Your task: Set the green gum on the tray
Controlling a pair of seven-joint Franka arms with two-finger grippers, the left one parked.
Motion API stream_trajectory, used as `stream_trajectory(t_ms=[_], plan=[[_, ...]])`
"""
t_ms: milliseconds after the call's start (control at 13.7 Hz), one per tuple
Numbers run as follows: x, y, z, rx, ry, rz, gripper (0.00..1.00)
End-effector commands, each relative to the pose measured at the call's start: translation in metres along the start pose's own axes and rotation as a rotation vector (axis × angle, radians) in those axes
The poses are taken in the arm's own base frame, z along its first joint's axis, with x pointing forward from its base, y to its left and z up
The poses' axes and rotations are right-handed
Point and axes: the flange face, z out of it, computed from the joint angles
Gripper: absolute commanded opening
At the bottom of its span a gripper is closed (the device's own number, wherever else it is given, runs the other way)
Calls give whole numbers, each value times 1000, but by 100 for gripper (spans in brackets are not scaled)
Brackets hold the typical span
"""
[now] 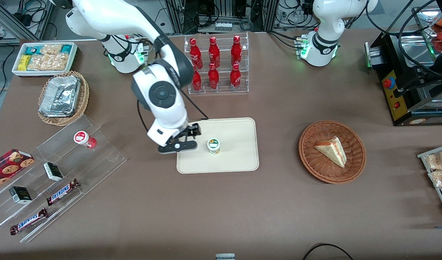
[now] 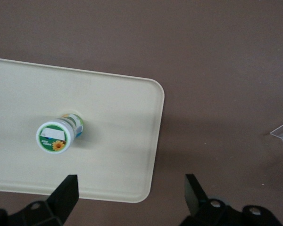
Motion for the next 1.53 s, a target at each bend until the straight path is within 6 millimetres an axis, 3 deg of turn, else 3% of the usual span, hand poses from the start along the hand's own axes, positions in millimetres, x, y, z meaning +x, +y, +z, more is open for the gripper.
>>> stream_trajectory(t_ms=[0, 146, 437, 656, 801, 1238, 1457], plan=[[3, 41, -19, 45, -45, -28, 100], [3, 68, -28, 75, -53, -3, 100], [6, 160, -49, 88, -72, 68, 100], [-11, 236, -66, 104, -63, 151, 100], [-30, 265, -77, 117, -49, 191, 100], [-68, 318, -127, 112, -25, 169, 100], [-89, 347, -142, 107, -53, 168, 100]])
